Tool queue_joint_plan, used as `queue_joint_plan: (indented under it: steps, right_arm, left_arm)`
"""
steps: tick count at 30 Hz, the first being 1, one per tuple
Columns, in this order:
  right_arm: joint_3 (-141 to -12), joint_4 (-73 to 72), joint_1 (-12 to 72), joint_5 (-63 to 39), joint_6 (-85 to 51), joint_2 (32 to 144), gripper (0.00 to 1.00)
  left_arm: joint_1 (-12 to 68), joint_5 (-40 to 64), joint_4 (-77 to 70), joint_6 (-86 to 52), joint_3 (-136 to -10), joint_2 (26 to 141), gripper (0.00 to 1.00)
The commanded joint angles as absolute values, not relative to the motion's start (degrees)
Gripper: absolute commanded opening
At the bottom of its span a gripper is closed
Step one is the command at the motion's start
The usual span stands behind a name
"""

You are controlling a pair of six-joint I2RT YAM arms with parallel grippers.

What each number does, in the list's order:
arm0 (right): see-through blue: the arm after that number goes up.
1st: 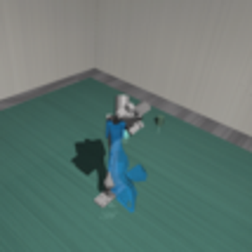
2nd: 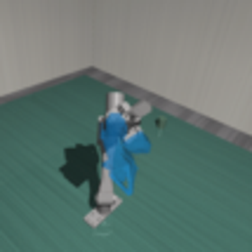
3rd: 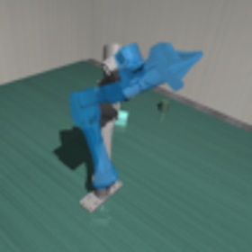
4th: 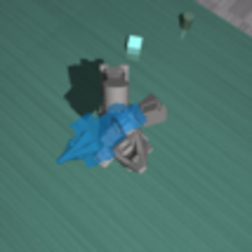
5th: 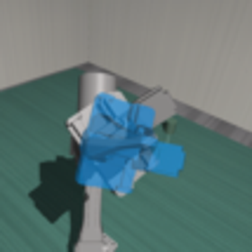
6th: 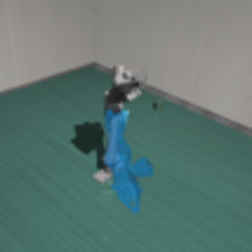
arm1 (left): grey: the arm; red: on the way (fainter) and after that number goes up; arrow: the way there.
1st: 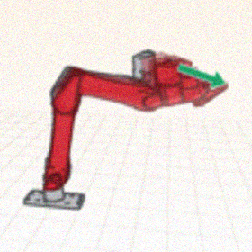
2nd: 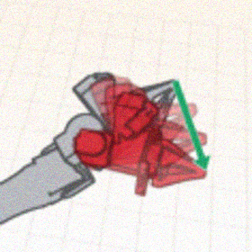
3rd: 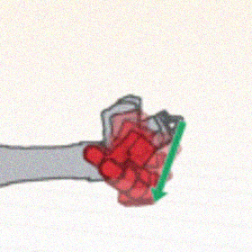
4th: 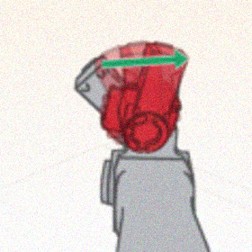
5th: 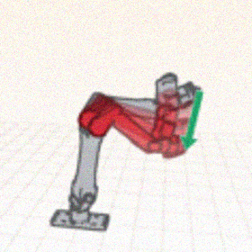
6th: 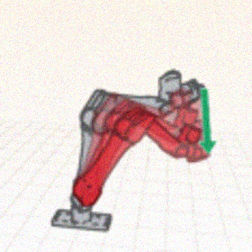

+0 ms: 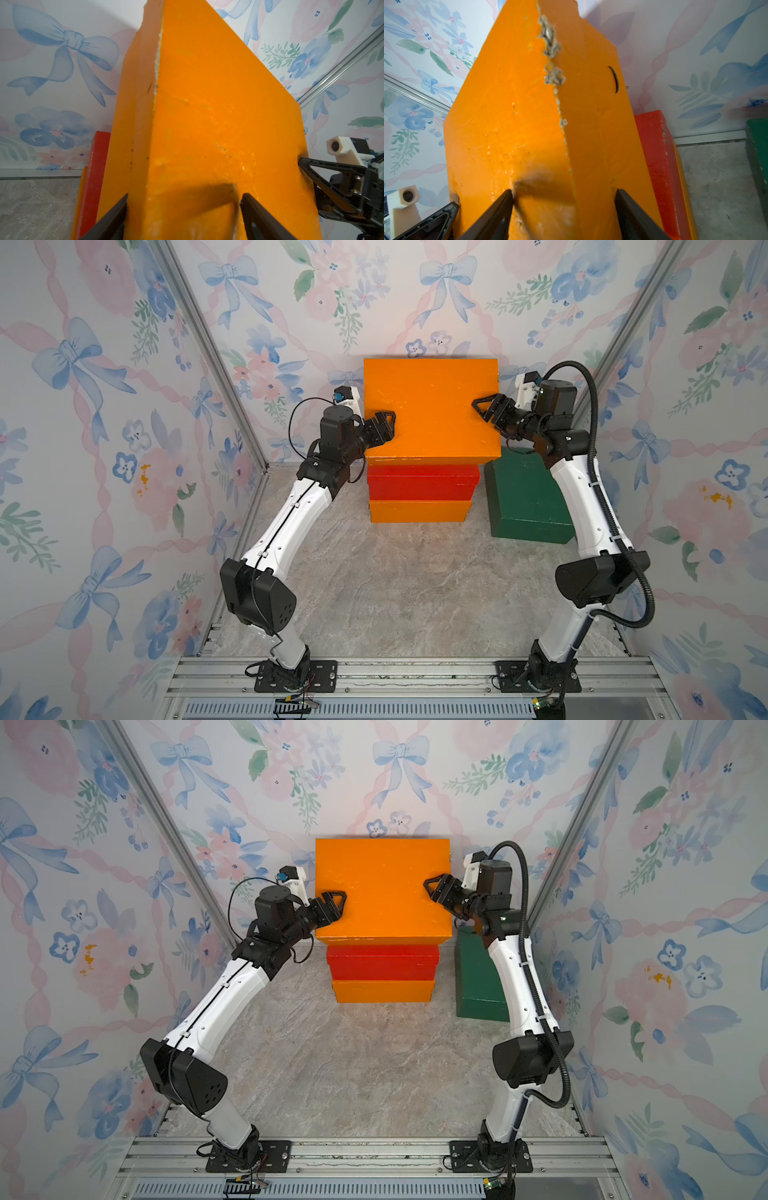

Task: Stack the shoeboxes
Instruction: Place the shoebox at the shoebox.

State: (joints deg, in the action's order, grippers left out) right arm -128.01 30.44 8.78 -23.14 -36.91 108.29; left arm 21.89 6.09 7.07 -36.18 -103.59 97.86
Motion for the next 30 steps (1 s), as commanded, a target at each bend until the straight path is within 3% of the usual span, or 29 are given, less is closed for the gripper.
queue_joint_plan:
  steps: [1,30]
  right_arm:
    - [-130.91,31.14,12.05,-35.42,-38.70,110.57,0.76]
    - [-134.66,32.26,10.28,-35.86,-39.46,115.84,0.75]
  left_arm:
    - [24.61,21.21,1.55,-38.16,-106.07,100.00,0.82]
    - [20.33,22.37,1.58,-38.67,-106.96,104.10,0.82]
